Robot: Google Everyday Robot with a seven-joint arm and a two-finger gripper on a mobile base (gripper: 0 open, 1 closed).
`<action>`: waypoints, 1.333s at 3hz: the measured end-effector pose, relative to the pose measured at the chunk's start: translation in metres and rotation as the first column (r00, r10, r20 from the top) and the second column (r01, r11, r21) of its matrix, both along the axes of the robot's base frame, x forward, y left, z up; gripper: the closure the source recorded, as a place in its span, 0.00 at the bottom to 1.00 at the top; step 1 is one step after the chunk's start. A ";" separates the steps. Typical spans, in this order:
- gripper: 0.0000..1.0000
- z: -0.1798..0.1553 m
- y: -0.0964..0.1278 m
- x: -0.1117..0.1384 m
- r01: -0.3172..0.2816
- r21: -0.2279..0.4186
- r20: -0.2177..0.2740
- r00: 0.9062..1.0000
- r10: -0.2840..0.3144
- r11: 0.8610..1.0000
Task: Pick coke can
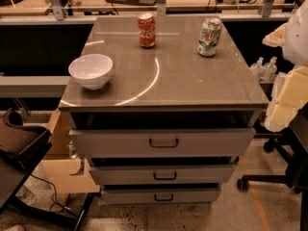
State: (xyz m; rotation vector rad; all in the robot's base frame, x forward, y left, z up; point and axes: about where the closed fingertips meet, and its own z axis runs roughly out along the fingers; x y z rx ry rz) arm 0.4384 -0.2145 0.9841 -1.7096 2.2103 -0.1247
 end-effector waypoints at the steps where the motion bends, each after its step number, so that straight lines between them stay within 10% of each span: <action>1: 0.00 0.000 0.000 0.001 0.004 0.005 0.005 1.000 -0.004 1.000; 2: 0.00 -0.004 -0.001 0.021 0.063 0.084 0.070 0.995 -0.069 0.995; 3: 0.00 -0.032 0.000 0.032 0.197 0.212 0.082 0.972 -0.219 0.957; 4: 0.00 -0.060 -0.003 0.050 0.325 0.336 0.073 0.927 -0.368 0.884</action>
Offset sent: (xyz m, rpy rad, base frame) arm 0.0536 -0.0058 -0.0131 0.1983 -0.1628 -0.1598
